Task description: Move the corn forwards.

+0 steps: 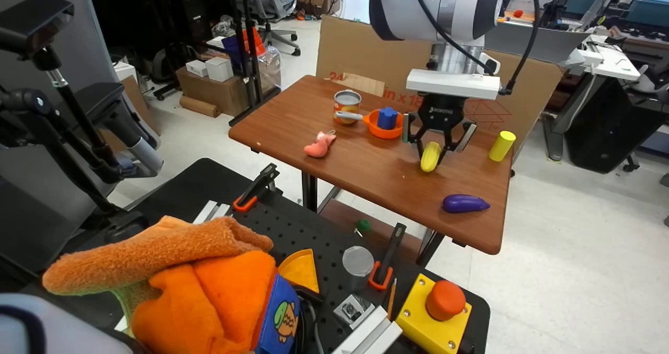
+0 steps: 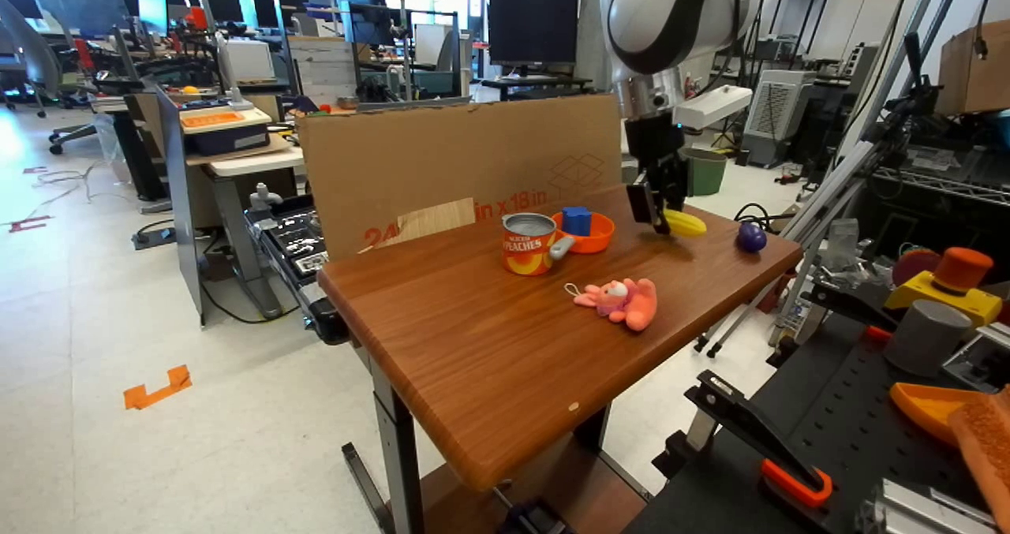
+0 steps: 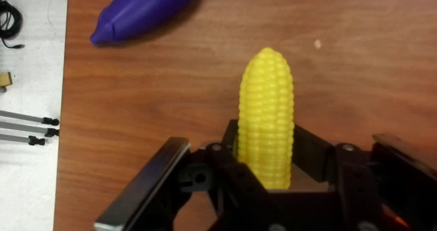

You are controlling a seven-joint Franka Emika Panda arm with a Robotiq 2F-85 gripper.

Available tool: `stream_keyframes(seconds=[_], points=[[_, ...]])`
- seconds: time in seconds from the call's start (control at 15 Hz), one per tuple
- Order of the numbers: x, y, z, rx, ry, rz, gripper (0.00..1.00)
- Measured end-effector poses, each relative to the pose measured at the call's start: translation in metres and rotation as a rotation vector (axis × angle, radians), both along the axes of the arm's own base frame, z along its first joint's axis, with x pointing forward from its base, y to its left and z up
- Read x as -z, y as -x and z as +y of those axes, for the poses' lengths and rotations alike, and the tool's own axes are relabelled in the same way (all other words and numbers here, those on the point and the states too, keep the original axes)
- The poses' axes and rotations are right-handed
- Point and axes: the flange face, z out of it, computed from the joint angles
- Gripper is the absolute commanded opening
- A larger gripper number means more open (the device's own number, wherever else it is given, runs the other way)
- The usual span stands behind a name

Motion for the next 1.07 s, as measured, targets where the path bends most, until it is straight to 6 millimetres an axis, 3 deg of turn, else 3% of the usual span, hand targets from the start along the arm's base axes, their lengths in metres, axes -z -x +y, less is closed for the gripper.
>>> stream_keyframes(seconds=[0.27,0.47,0.67,1.07], points=[[-0.014,0.057,0.031,-0.057,0.05,0.089,0.11],[-0.019,0.088,0.044,-0.089,0.078,0.122,0.11],[-0.02,0.096,0.055,-0.108,0.073,0.114,0.11],[-0.018,0.085,0.065,-0.124,0.052,0.035,0.11]])
